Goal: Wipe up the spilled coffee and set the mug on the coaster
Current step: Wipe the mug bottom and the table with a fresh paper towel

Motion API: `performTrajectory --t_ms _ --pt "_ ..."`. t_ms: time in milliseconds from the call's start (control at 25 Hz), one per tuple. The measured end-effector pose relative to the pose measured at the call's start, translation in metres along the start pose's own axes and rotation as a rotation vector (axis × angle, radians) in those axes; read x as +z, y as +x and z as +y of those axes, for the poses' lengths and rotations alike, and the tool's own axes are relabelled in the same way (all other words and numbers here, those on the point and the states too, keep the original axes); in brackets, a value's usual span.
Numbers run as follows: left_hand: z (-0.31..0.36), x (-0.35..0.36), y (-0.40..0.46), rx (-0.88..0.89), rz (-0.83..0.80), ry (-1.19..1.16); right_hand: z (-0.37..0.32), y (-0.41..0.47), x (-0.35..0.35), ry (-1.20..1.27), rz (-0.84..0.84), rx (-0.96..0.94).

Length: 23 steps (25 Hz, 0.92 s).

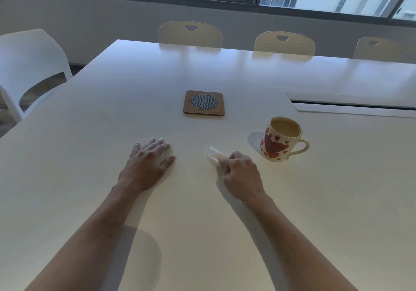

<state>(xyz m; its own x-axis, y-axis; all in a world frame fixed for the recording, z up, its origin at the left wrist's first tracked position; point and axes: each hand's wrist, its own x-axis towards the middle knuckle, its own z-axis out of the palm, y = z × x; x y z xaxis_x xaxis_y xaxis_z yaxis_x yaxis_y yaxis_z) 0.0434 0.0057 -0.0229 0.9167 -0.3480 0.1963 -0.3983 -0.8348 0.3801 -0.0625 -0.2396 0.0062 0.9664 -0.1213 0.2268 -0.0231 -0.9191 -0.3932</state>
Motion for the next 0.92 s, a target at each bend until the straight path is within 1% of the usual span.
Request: performTrajectory --t_ms 120,200,400,560,720,920 --pt "0.000 0.000 0.000 0.003 -0.004 0.002 -0.002 -0.023 -0.001 0.087 -0.054 -0.082" --pt "0.000 0.000 0.000 0.004 -0.001 0.007 0.004 -0.027 -0.004 0.097 -0.047 -0.074" --pt "0.002 -0.002 -0.001 0.005 -0.004 0.015 0.014 0.002 -0.004 -0.142 0.101 0.103" --pt "0.004 -0.003 -0.002 0.008 -0.012 0.014 0.009 0.039 0.002 -0.152 0.162 0.223" --pt "0.005 -0.002 -0.001 0.004 -0.014 0.028 -0.008 0.065 0.017 -0.086 0.067 0.179" --pt "0.006 -0.001 -0.001 0.000 -0.015 0.016 -0.040 0.060 0.037 0.039 -0.019 0.063"
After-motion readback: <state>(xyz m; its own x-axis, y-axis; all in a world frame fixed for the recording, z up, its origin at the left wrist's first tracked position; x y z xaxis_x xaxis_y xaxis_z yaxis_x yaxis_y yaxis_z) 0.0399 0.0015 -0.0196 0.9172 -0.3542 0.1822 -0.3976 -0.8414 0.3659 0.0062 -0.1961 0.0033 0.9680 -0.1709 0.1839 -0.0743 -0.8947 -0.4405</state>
